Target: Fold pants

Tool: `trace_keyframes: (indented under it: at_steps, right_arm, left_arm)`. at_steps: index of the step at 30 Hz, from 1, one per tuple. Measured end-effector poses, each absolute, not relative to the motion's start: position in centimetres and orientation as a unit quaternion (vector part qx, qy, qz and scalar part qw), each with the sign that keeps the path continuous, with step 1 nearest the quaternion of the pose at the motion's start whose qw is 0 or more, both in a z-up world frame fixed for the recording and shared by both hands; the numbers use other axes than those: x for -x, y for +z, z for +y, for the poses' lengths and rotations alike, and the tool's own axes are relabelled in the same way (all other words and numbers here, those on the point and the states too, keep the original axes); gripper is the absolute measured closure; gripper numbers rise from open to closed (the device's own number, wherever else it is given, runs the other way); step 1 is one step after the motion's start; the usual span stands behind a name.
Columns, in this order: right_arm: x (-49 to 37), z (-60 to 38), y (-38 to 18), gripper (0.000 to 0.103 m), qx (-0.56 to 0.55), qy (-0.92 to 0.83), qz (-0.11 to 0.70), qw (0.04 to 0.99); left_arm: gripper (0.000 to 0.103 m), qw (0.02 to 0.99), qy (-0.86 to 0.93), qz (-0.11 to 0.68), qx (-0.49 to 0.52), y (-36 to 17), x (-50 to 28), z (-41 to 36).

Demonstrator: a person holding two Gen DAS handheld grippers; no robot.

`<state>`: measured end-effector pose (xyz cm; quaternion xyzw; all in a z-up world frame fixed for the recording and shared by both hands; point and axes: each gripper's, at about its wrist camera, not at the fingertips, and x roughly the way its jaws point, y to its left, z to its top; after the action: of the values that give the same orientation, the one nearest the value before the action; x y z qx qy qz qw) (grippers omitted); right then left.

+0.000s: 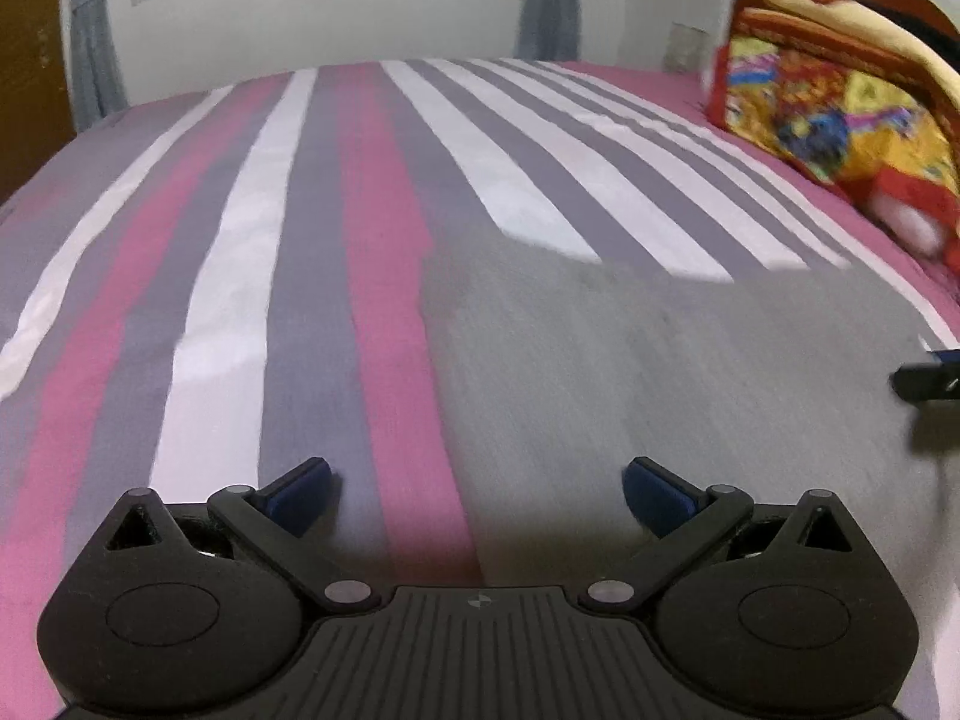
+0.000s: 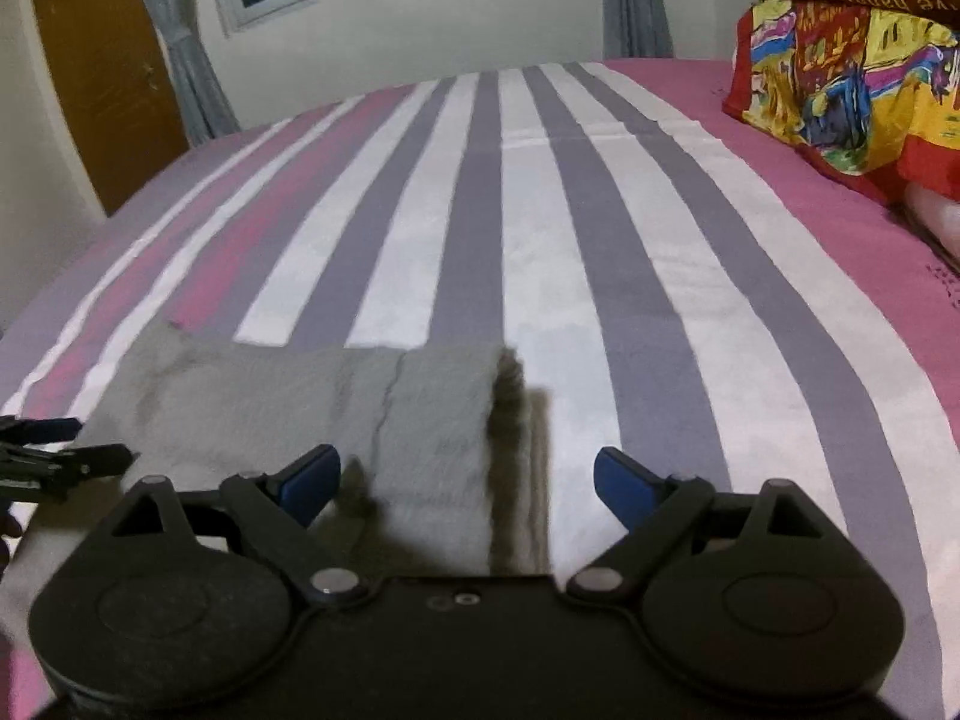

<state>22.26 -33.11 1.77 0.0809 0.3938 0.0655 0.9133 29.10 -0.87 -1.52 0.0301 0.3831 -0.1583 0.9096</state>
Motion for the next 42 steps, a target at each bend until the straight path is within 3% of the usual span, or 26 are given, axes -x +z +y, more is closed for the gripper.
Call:
trace_keyframes:
  at_steps: [2, 5, 12, 15, 17, 19, 20, 21, 23, 24, 27, 35, 37, 38, 39, 40, 42]
  right_arm:
    - [-21.1, -32.9, 0.2, 0.011, -0.060, 0.080, 0.438, 0.894]
    - [-18.4, -34.5, -0.4, 0.011, -0.094, 0.126, 0.425, 0.891]
    - [-19.1, -42.3, -4.4, 0.011, -0.360, 0.224, 0.413, 0.806]
    - [-20.6, -43.6, -5.6, 0.014, -0.408, 0.256, 0.398, 0.780]
    - [-22.2, -43.1, -6.0, 0.014, -0.399, 0.270, 0.404, 0.778]
    - [-23.7, -42.0, -6.1, 0.012, -0.382, 0.294, 0.409, 0.775]
    - [-24.6, -41.3, -6.1, 0.012, -0.371, 0.304, 0.411, 0.775]
    - [-25.3, -40.7, -6.2, 0.015, -0.364, 0.314, 0.410, 0.775]
    - [-26.5, -39.7, -6.4, 0.047, -0.357, 0.317, 0.413, 0.776]
    - [-27.1, -39.5, -6.5, 0.055, -0.360, 0.317, 0.413, 0.774]
    - [-27.8, -39.2, -5.2, 0.060, -0.342, 0.341, 0.397, 0.781]
    - [-34.6, -37.3, -0.6, 0.060, -0.328, 0.374, 0.361, 0.789]
    - [-36.7, -36.8, -0.6, 0.055, -0.335, 0.365, 0.365, 0.788]
    - [-37.8, -36.4, -1.1, 0.051, -0.329, 0.342, 0.377, 0.796]
    - [-38.9, -35.8, -2.0, 0.024, -0.307, 0.289, 0.404, 0.811]
    - [-39.5, -35.1, -3.0, 0.017, -0.279, 0.231, 0.437, 0.823]
    - [-39.5, -34.2, -3.4, 0.015, -0.263, 0.215, 0.443, 0.830]
  left_arm:
    - [0.000, 0.900, -0.192, 0.392, -0.006, -1.9, -27.4, 0.2]
    - [0.000, 0.883, -0.238, 0.396, 0.080, -2.6, -26.3, 3.0]
    - [0.001, 0.793, -0.362, 0.404, 0.278, -6.0, -28.8, 8.7]
    - [0.030, 0.782, -0.381, 0.412, 0.271, -7.0, -30.3, 8.4]
    - [0.035, 0.771, -0.393, 0.415, 0.280, -7.7, -31.7, 7.7]
    - [0.049, 0.765, -0.401, 0.413, 0.288, -8.4, -32.6, 6.9]
    - [0.066, 0.766, -0.400, 0.413, 0.289, -8.6, -33.1, 6.3]
    - [0.072, 0.764, -0.398, 0.411, 0.298, -9.0, -33.4, 5.8]
    - [0.075, 0.763, -0.401, 0.394, 0.320, -9.2, -33.6, 5.9]
    - [0.076, 0.763, -0.407, 0.381, 0.328, -9.0, -33.4, 6.2]
    - [0.076, 0.764, -0.423, 0.356, 0.332, -7.9, -33.4, 6.3]
    - [0.076, 0.802, -0.392, 0.321, 0.314, -3.1, -39.8, 7.7]
    - [0.061, 0.822, -0.340, 0.350, 0.295, -3.2, -41.7, 7.5]
    - [0.032, 0.839, -0.281, 0.381, 0.270, -3.9, -42.5, 7.3]
    - [0.029, 0.852, -0.226, 0.406, 0.241, -4.6, -43.1, 7.0]
    - [0.027, 0.854, -0.224, 0.404, 0.240, -4.9, -43.0, 6.9]
    - [0.014, 0.856, -0.224, 0.393, 0.252, -4.6, -42.3, 6.7]
